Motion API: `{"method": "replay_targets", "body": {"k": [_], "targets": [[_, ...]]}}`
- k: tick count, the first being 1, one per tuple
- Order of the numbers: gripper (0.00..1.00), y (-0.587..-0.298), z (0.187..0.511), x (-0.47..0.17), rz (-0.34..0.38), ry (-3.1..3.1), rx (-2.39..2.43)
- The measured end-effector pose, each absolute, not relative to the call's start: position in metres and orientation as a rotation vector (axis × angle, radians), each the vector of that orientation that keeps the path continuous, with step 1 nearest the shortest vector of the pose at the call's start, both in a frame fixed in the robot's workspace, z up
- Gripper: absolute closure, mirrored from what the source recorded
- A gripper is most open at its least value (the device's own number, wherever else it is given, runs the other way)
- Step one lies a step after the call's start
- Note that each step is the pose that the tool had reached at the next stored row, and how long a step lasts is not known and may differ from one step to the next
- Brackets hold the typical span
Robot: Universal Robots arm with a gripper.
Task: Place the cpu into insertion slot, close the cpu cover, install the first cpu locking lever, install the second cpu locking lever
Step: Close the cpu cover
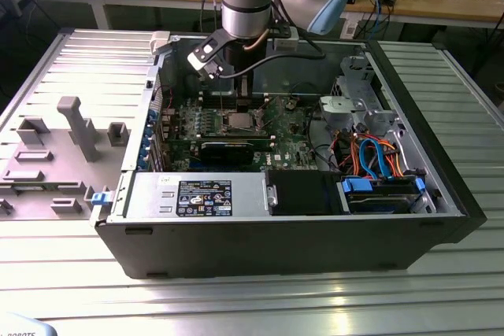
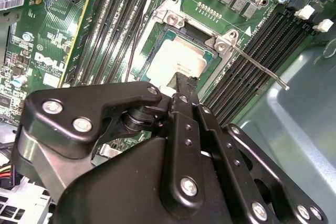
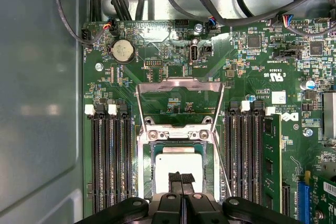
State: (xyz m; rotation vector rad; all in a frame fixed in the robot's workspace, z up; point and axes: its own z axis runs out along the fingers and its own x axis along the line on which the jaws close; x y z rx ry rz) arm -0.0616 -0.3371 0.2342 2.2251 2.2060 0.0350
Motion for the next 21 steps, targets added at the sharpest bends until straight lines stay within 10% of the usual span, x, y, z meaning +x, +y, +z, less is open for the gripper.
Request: {"method": "replay_targets", "body": {"k": [21], "targets": [[0.89, -0.337, 0.245, -0.062, 0.035, 2.229, 2.202]]}}
